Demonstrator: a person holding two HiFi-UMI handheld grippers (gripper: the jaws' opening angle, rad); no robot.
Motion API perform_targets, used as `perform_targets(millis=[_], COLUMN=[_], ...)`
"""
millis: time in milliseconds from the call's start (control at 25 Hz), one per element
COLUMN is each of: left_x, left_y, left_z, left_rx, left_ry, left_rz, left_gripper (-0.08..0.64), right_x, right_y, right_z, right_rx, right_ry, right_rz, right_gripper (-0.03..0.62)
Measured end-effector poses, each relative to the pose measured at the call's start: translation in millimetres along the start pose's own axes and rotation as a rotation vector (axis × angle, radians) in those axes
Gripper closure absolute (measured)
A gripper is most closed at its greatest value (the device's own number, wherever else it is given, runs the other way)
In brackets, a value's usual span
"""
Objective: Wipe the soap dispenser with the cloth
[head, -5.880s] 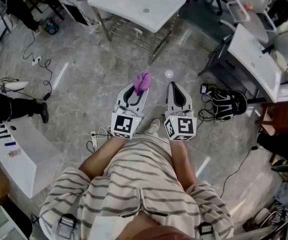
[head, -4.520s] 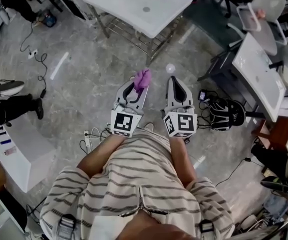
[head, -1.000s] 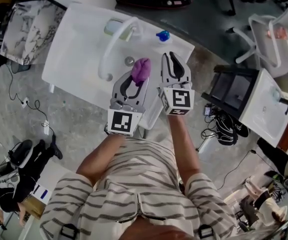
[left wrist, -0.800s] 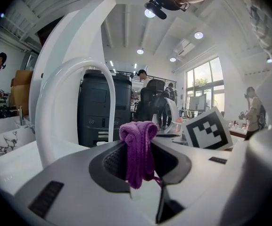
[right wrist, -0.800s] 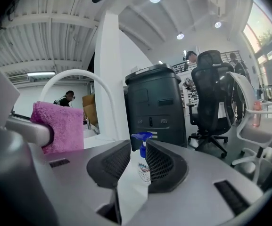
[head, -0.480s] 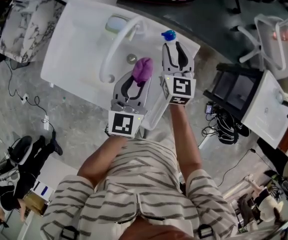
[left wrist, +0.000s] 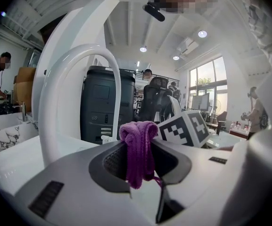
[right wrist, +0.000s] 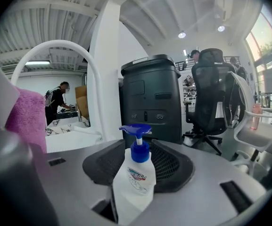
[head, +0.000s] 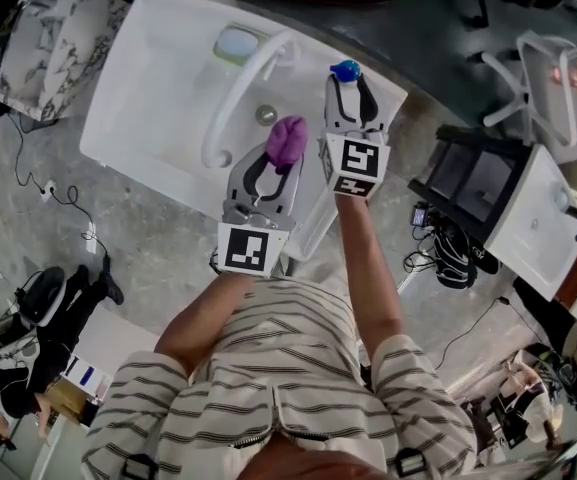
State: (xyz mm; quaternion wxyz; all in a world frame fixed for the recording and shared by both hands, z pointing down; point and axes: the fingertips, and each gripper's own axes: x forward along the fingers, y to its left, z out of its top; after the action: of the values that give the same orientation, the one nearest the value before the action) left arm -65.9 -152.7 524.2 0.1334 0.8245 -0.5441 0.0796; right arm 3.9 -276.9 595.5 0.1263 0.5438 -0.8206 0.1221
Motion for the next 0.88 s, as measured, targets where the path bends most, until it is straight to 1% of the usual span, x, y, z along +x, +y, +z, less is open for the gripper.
perform_targets(millis=[200, 400, 520, 680, 880], left_x=[-0.6, -1.6, -1.3, -0.4, -0.7], left_y=[3.7, 8.9, 8.8, 9.2, 10.3], left_z=[-3.5, -8.7, -10.7, -12.1, -7.7], left_rx=[-0.002, -0.010, 0.001, 0.007, 0.005], left_ry=[0.009, 0.018, 0.021, 0.025, 0.018], left_rz=[0.002, 0.008, 0.007, 0.004, 0.004], left_gripper=[0.443, 0.443, 0.443, 0.443, 0.443], right_x=[11.7, 14.6, 14.8, 13.9, 4.5], right_y=[0.4, -1.4, -3.4, -5.1, -1.4], right_z=[-3.1, -8.1, -6.6, -9.9, -0.6], right_rx=[-0.007, -0.024, -0.039, -0.031, -0.038], right_ry=[0.014, 0.038, 0.027, 0.043, 0.023], right_rz=[-0.012, -0.018, -0.009, 0.002, 0.043], right_gripper=[0.437, 0.474, 0.461, 0.462, 0.462])
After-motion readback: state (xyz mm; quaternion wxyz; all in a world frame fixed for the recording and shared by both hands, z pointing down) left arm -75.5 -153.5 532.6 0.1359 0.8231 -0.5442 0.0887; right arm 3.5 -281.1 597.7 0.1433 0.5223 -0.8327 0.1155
